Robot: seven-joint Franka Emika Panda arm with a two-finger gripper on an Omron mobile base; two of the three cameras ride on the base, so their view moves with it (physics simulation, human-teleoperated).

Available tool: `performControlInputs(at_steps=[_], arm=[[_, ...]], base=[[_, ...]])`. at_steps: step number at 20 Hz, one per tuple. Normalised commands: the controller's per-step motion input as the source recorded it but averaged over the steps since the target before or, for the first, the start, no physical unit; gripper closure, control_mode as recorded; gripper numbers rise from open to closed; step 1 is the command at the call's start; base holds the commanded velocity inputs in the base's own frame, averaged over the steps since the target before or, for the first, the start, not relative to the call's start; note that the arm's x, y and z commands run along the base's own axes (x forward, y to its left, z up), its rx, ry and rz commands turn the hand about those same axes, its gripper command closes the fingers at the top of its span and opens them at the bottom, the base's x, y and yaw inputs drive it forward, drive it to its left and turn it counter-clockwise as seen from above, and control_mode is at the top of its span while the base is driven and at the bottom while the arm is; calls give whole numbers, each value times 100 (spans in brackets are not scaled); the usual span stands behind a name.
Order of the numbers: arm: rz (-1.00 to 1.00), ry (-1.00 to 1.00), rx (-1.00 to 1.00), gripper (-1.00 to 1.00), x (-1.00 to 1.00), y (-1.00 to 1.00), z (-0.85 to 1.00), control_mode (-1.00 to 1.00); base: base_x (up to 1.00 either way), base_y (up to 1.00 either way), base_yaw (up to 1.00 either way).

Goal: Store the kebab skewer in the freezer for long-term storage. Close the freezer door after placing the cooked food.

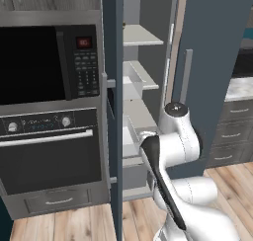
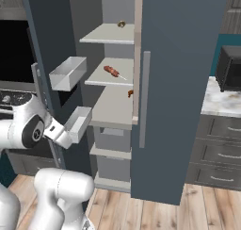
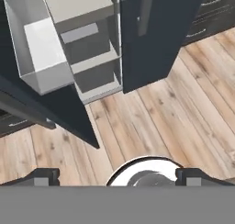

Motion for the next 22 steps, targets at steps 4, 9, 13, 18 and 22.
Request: performControlInputs(at_steps=[4, 9, 13, 18, 22], arm=[[-21, -22, -32, -100, 0, 96, 33, -100], [-28, -20, -20, -100, 0, 99, 0, -100], [-25, -23, -9, -100, 3, 71, 0, -100], [-19, -21, -15, -100, 21, 42, 0, -100], [-16, -17, -18, -100, 41, 42, 0, -100]], base=[[0, 0, 0], [0, 0, 0], [0, 0, 0], [0, 0, 0], [0, 0, 0]])
